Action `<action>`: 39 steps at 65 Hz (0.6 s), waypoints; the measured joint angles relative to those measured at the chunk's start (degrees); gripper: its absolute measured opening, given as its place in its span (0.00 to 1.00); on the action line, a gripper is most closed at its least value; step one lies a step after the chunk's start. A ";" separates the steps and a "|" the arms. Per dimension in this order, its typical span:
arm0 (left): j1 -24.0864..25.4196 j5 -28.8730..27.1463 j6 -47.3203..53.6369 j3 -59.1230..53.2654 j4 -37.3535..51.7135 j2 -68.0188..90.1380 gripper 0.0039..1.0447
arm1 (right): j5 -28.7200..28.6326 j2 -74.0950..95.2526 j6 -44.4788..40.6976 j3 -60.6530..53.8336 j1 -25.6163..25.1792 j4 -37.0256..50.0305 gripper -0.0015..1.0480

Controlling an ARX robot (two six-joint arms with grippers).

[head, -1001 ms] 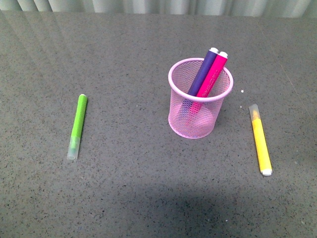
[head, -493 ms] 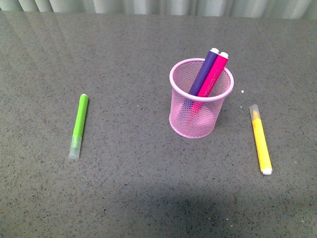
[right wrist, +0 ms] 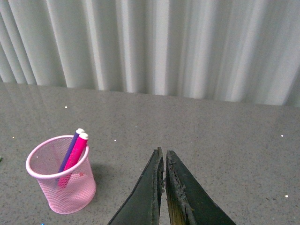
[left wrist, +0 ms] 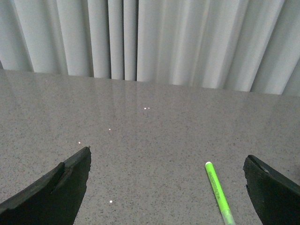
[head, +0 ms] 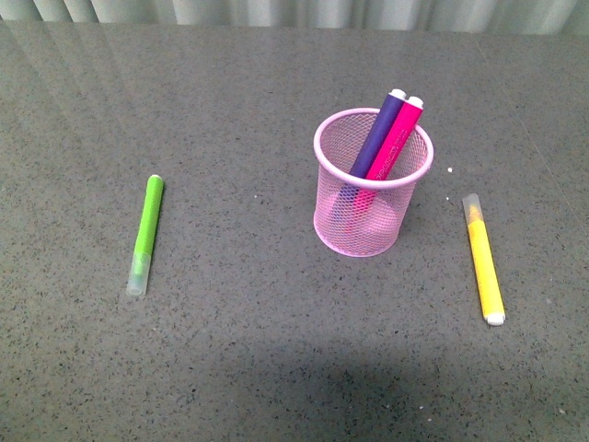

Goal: Insert purple and pink pens into pink cup

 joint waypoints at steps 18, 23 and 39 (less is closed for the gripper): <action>0.00 0.00 0.00 0.00 0.00 0.00 0.93 | -0.02 -5.77 0.00 0.00 0.00 -5.79 0.03; 0.00 0.02 0.00 0.00 0.00 0.00 0.93 | -0.02 -7.34 0.00 0.00 0.00 -7.30 0.03; 0.00 0.00 0.00 0.00 0.00 0.00 0.93 | -0.02 -11.28 0.00 0.00 0.00 -11.32 0.03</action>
